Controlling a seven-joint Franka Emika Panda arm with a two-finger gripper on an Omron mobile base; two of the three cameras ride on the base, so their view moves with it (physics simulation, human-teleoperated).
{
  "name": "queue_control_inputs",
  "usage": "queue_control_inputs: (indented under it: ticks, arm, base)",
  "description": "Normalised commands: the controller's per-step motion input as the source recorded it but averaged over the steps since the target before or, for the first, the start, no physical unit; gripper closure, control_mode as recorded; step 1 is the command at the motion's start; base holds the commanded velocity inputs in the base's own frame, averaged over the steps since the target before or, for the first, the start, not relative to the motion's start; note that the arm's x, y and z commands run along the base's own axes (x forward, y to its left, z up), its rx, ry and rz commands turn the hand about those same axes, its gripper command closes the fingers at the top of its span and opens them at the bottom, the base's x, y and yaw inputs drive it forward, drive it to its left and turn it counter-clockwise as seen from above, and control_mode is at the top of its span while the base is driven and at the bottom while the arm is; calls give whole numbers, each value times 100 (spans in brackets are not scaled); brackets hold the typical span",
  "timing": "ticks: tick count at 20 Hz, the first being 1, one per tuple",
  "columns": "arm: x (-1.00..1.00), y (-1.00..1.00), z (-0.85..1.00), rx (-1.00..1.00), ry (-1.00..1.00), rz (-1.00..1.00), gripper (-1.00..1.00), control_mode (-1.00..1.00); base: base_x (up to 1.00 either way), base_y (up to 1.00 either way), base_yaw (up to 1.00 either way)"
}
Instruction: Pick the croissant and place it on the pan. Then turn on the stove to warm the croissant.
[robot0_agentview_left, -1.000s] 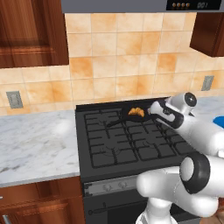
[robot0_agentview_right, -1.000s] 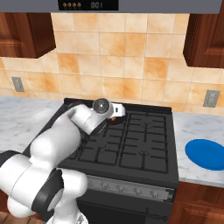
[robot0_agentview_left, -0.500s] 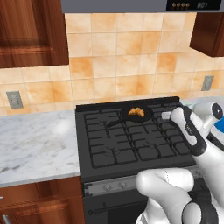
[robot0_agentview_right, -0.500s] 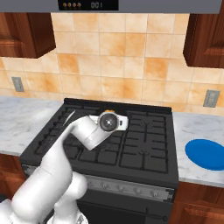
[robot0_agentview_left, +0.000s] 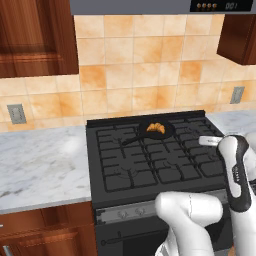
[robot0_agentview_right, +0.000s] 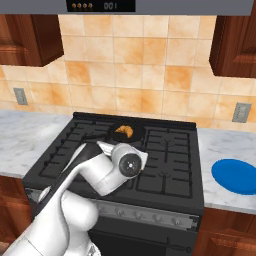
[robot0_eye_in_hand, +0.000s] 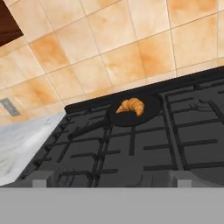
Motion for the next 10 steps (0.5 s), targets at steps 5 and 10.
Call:
queue_control_inputs:
  ticks: [5, 10]
  arm:
    - [-68, -9, 0, 9, -5, 0, -100, -100]
    - [-61, -21, 0, 6, -4, 0, -100, -100]
  base:
    - [0, 0, 0]
    - [0, 0, 0]
